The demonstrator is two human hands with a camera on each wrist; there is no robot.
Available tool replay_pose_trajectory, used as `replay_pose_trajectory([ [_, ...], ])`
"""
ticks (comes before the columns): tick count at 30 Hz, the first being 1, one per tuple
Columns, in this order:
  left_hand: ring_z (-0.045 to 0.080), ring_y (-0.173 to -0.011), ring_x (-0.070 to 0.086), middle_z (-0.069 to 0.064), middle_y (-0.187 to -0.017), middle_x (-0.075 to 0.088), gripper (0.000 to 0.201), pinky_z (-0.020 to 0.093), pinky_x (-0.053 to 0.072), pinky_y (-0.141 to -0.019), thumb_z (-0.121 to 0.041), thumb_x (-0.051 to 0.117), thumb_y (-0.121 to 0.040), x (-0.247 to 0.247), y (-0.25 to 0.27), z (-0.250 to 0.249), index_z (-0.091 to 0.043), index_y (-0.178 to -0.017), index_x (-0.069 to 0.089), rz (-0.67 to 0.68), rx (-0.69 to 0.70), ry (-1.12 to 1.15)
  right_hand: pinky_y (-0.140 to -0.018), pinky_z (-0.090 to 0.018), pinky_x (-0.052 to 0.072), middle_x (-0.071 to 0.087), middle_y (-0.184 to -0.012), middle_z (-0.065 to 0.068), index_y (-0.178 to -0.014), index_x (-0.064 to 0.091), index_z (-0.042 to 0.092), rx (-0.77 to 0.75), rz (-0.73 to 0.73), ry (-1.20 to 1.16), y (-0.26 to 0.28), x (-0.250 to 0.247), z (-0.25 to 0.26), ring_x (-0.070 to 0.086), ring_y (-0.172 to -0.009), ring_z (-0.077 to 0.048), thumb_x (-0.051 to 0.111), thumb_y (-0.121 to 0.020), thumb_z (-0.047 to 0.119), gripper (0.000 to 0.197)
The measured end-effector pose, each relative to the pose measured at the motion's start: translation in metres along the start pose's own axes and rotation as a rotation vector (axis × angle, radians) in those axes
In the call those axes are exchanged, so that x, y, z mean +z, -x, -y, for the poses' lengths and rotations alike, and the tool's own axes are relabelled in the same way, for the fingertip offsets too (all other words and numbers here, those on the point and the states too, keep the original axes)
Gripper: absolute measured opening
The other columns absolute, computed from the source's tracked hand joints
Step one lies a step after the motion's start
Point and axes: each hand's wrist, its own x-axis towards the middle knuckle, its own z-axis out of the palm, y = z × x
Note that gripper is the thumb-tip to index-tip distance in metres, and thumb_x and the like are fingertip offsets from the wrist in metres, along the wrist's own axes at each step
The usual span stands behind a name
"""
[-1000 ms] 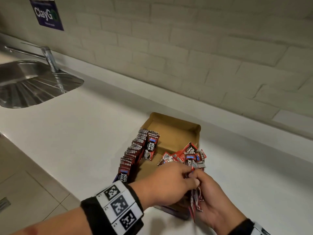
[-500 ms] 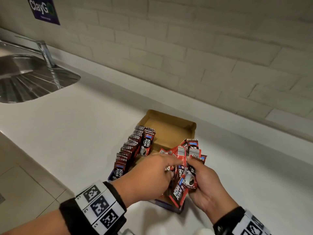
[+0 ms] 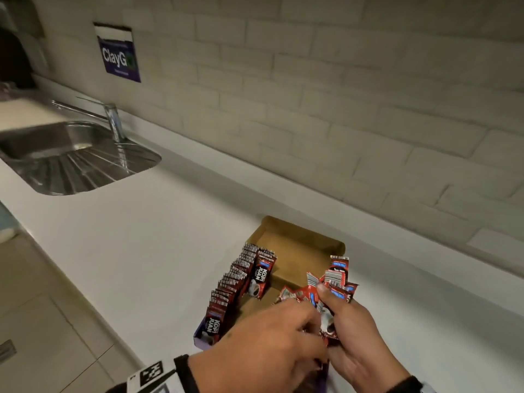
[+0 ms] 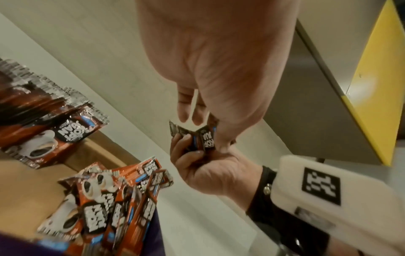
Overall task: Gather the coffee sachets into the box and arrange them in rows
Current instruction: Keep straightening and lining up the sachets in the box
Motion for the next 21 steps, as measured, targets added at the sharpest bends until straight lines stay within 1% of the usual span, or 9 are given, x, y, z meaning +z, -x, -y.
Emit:
replay_pose_trajectory([
  [1, 0.000, -0.094, 0.051, -0.009, -0.107, 0.058, 0.015, 0.009, 0.040, -0.079, -0.027, 0.061, -0.096, -0.005, -0.001, 0.003, -0.029, -0.105, 0.072, -0.024, -0.021, 0.109, -0.058, -0.044, 0.061, 0.075, -0.098, -0.028, -0.118, 0.066, 0.000, -0.001, 0.007, -0.016, 0.000, 0.002, 0.002, 0.076, -0.075, -0.040, 0.065, -0.096, 0.009, 0.024],
  [2, 0.000, -0.094, 0.055, -0.011, -0.105, 0.060, 0.013, 0.009, 0.042, -0.081, -0.026, 0.064, -0.095, -0.014, -0.001, 0.005, -0.030, -0.104, 0.072, -0.062, -0.055, 0.203, -0.052, -0.042, 0.060, 0.075, -0.095, -0.028, -0.119, 0.065, -0.001, 0.001, 0.008, -0.035, -0.001, 0.003, 0.003, 0.075, -0.069, -0.039, 0.064, -0.096, 0.008, 0.024],
  [5, 0.006, -0.084, 0.066, -0.012, -0.089, 0.068, 0.014, 0.023, 0.052, -0.078, -0.027, 0.074, -0.089, -0.042, 0.000, 0.018, -0.040, -0.093, 0.070, -0.289, -0.271, 0.449, -0.053, -0.048, 0.061, 0.072, -0.093, -0.033, -0.120, 0.062, -0.006, 0.007, 0.038, -0.065, -0.002, 0.005, 0.011, 0.075, -0.069, -0.040, 0.061, -0.096, 0.004, 0.026],
  [7, 0.011, -0.072, 0.068, -0.004, -0.078, 0.072, 0.010, 0.034, 0.058, -0.074, -0.022, 0.074, -0.090, -0.060, -0.006, 0.035, -0.032, -0.088, 0.071, -0.332, -0.485, 0.630, -0.056, -0.053, 0.062, 0.071, -0.097, -0.037, -0.119, 0.060, -0.007, 0.014, 0.093, -0.021, -0.001, 0.005, 0.017, 0.074, -0.077, -0.046, 0.060, -0.097, 0.001, 0.024],
  [9, 0.021, -0.065, 0.067, 0.007, -0.073, 0.072, 0.008, 0.044, 0.060, -0.072, -0.016, 0.071, -0.093, -0.074, -0.016, 0.053, -0.021, -0.088, 0.073, -0.311, -0.608, 0.693, -0.052, -0.049, 0.060, 0.070, -0.086, -0.035, -0.114, 0.060, -0.008, 0.017, 0.154, 0.040, 0.004, 0.009, 0.022, 0.072, -0.069, -0.043, 0.057, -0.098, -0.001, 0.018],
  [12, 0.023, -0.064, 0.067, 0.013, -0.073, 0.071, 0.005, 0.046, 0.060, -0.071, -0.011, 0.069, -0.094, -0.079, -0.030, 0.075, -0.011, -0.090, 0.073, -0.248, -0.660, 0.713, -0.043, -0.038, 0.054, 0.060, -0.066, -0.027, -0.113, 0.058, -0.008, 0.037, 0.195, 0.050, 0.009, 0.021, 0.023, 0.057, -0.047, -0.032, 0.057, -0.098, 0.001, 0.017],
  [16, 0.023, -0.061, 0.067, 0.015, -0.073, 0.068, 0.003, 0.039, 0.060, -0.062, -0.007, 0.069, -0.093, -0.075, -0.042, 0.086, -0.007, -0.091, 0.070, -0.181, -0.693, 0.725, -0.040, -0.029, 0.044, 0.050, -0.061, -0.017, -0.109, 0.059, 0.002, 0.030, 0.273, 0.017, 0.006, 0.030, 0.018, 0.044, -0.043, -0.025, 0.072, -0.089, 0.023, 0.032],
  [18, 0.023, -0.062, 0.067, 0.015, -0.074, 0.068, 0.002, 0.035, 0.059, -0.060, -0.007, 0.070, -0.092, -0.079, -0.045, 0.086, -0.006, -0.092, 0.069, -0.157, -0.693, 0.717, -0.038, -0.025, 0.041, 0.053, -0.060, -0.011, -0.103, 0.062, 0.004, -0.026, 0.309, 0.076, 0.010, 0.035, 0.018, 0.046, -0.044, -0.018, 0.078, -0.080, 0.017, 0.032],
  [21, 0.025, -0.062, 0.067, 0.015, -0.073, 0.067, 0.005, 0.035, 0.058, -0.061, -0.005, 0.071, -0.091, -0.085, -0.043, 0.084, -0.002, -0.095, 0.068, -0.128, -0.668, 0.788, -0.036, -0.021, 0.043, 0.064, -0.059, -0.005, -0.097, 0.065, 0.002, -0.069, 0.325, 0.126, 0.014, 0.037, 0.016, 0.056, -0.042, -0.010, 0.074, -0.084, -0.004, 0.017],
])
